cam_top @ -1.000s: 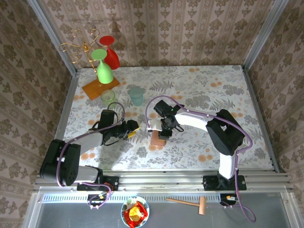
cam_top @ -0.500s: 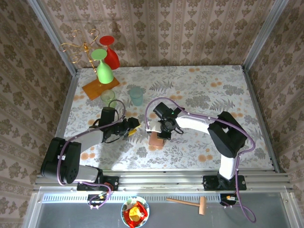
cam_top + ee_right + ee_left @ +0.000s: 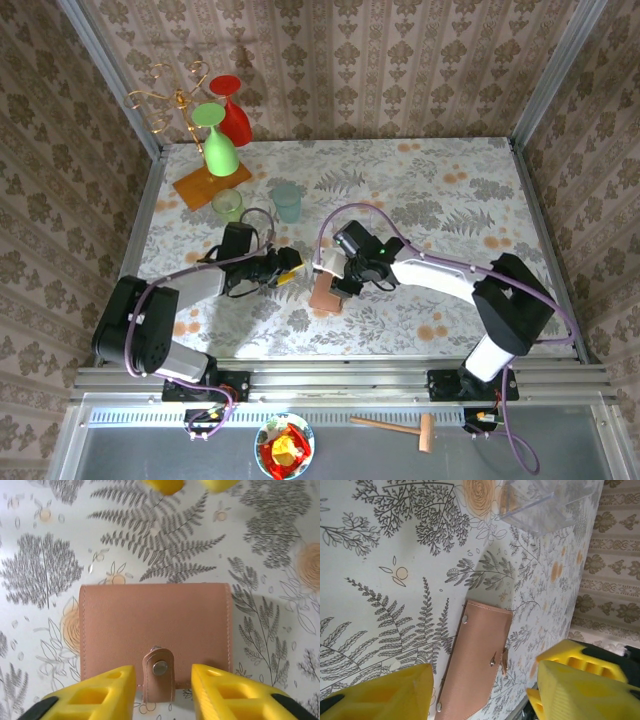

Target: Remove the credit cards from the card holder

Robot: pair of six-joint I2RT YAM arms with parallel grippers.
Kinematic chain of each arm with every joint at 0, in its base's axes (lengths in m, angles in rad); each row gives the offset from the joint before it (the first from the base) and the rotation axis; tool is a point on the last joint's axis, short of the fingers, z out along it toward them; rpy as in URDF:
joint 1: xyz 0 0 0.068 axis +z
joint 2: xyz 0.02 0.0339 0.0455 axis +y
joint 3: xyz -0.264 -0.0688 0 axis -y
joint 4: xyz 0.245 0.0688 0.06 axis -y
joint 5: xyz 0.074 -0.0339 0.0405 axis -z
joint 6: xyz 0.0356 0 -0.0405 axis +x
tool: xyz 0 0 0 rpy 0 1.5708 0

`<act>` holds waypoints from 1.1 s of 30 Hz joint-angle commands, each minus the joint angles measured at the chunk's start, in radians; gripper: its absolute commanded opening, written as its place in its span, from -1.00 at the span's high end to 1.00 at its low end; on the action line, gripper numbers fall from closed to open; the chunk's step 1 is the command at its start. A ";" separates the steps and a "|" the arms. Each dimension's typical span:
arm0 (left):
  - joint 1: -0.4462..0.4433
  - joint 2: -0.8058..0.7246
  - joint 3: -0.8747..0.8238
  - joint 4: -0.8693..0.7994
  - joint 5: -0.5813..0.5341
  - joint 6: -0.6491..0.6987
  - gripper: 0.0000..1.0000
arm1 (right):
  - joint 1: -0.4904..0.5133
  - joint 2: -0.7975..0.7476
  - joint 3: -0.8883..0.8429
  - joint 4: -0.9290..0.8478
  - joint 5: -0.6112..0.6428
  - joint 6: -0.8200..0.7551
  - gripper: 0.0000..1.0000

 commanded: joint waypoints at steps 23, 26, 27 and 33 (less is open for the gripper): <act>0.139 0.025 0.059 -0.085 0.058 0.110 -0.17 | 0.082 0.122 0.150 -0.183 0.301 1.204 -0.40; 0.145 0.027 0.049 -0.073 0.066 0.109 -0.17 | 0.097 0.167 0.182 -0.199 0.309 1.215 -0.40; 0.149 0.026 0.046 -0.068 0.068 0.108 -0.17 | 0.101 0.181 0.191 -0.212 0.316 1.222 -0.40; 0.163 0.027 0.036 -0.063 0.081 0.110 -0.17 | 0.107 0.215 0.210 -0.269 0.345 1.242 -0.34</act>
